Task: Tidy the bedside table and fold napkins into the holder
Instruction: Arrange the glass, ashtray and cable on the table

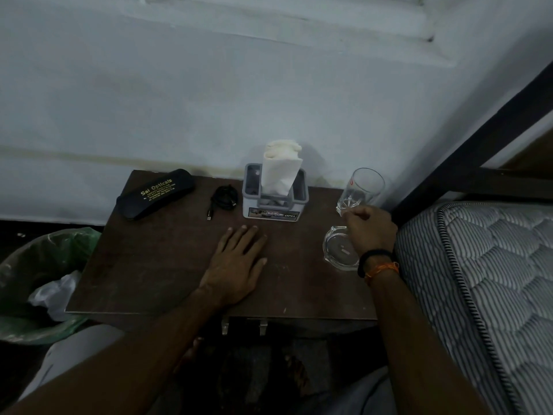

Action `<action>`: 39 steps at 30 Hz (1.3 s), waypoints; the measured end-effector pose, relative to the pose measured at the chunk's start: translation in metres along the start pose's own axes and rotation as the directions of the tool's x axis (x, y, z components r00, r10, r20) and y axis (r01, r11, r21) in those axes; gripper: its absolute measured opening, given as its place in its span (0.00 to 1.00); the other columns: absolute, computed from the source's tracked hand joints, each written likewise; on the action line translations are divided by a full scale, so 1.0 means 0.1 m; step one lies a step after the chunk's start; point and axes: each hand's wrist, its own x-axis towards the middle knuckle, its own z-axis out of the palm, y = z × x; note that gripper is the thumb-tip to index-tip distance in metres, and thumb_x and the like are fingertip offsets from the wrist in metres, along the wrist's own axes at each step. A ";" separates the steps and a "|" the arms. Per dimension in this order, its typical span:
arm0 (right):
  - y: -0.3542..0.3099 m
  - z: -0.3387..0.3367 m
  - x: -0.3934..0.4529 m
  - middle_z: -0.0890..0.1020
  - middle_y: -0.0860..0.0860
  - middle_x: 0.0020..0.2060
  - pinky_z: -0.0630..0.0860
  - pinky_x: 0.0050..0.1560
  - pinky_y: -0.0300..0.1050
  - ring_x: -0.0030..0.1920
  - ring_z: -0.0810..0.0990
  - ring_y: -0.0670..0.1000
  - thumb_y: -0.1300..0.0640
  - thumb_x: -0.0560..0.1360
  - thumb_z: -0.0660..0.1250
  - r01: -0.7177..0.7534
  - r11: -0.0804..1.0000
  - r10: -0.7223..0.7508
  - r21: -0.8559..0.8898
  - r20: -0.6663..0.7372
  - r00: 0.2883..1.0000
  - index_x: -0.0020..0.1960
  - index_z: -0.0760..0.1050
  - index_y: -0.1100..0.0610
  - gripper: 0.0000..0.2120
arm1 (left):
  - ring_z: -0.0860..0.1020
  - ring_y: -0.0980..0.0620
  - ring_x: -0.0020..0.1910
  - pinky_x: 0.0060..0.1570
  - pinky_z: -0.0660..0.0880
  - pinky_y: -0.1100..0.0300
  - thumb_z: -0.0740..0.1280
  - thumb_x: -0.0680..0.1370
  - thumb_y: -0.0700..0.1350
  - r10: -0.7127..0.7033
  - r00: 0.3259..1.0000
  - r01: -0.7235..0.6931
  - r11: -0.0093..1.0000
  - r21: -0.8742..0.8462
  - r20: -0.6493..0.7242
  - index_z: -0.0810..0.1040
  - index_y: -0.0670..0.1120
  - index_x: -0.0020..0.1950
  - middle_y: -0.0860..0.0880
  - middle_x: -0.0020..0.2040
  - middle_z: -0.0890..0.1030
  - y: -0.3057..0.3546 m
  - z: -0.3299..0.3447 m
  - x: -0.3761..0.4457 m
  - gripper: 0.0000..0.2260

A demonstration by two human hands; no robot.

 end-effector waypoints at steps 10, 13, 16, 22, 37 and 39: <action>0.26 0.04 0.18 0.82 0.49 0.44 0.80 0.52 0.49 0.47 0.81 0.51 0.54 0.69 0.73 -0.075 0.986 0.100 0.147 -0.168 0.981 0.46 0.77 0.56 0.09 | 0.54 0.50 0.79 0.77 0.51 0.47 0.49 0.80 0.60 -0.034 0.999 0.034 0.999 -0.009 -0.027 0.59 0.54 0.78 0.50 0.79 0.59 -0.03 0.04 0.01 0.27; 0.23 0.09 0.27 0.80 0.54 0.57 0.79 0.56 0.51 0.55 0.79 0.53 0.49 0.65 0.77 -0.118 0.974 0.151 0.193 -0.163 0.975 0.61 0.74 0.57 0.28 | 0.52 0.51 0.79 0.78 0.50 0.48 0.48 0.80 0.61 -0.029 0.999 0.029 1.000 -0.011 -0.029 0.57 0.54 0.79 0.50 0.80 0.56 -0.04 0.06 0.02 0.27; 0.22 0.17 0.40 0.75 0.56 0.65 0.77 0.61 0.54 0.62 0.77 0.56 0.41 0.58 0.79 -0.110 0.965 0.142 0.239 -0.122 0.982 0.69 0.68 0.58 0.45 | 0.51 0.51 0.79 0.78 0.49 0.48 0.48 0.80 0.61 -0.026 0.999 0.025 1.000 -0.018 -0.032 0.56 0.54 0.79 0.50 0.80 0.56 -0.05 0.07 0.04 0.28; 0.19 0.32 0.63 0.70 0.55 0.72 0.70 0.70 0.53 0.71 0.69 0.55 0.43 0.56 0.83 -0.081 0.944 0.121 0.321 -0.104 0.987 0.76 0.59 0.56 0.57 | 0.50 0.51 0.80 0.78 0.48 0.48 0.46 0.80 0.62 -0.030 0.999 0.030 0.999 -0.013 -0.028 0.55 0.55 0.79 0.50 0.80 0.55 -0.05 0.08 0.05 0.28; 0.01 0.05 0.56 0.78 0.43 0.50 0.74 0.50 0.39 0.49 0.77 0.44 0.46 0.59 0.81 0.047 0.976 0.007 0.211 -0.249 0.969 0.60 0.73 0.54 0.34 | 0.52 0.51 0.79 0.78 0.49 0.48 0.47 0.80 0.62 -0.034 0.999 0.035 0.999 0.007 -0.031 0.55 0.55 0.79 0.50 0.80 0.56 -0.05 0.07 0.05 0.28; -0.03 -0.06 0.47 0.80 0.44 0.51 0.76 0.51 0.39 0.49 0.78 0.44 0.44 0.58 0.81 0.093 0.968 -0.023 0.233 -0.287 0.958 0.59 0.74 0.53 0.34 | 0.52 0.50 0.79 0.77 0.49 0.48 0.47 0.80 0.62 -0.032 0.999 0.032 0.999 0.008 -0.030 0.56 0.55 0.79 0.50 0.80 0.57 -0.03 0.06 0.05 0.28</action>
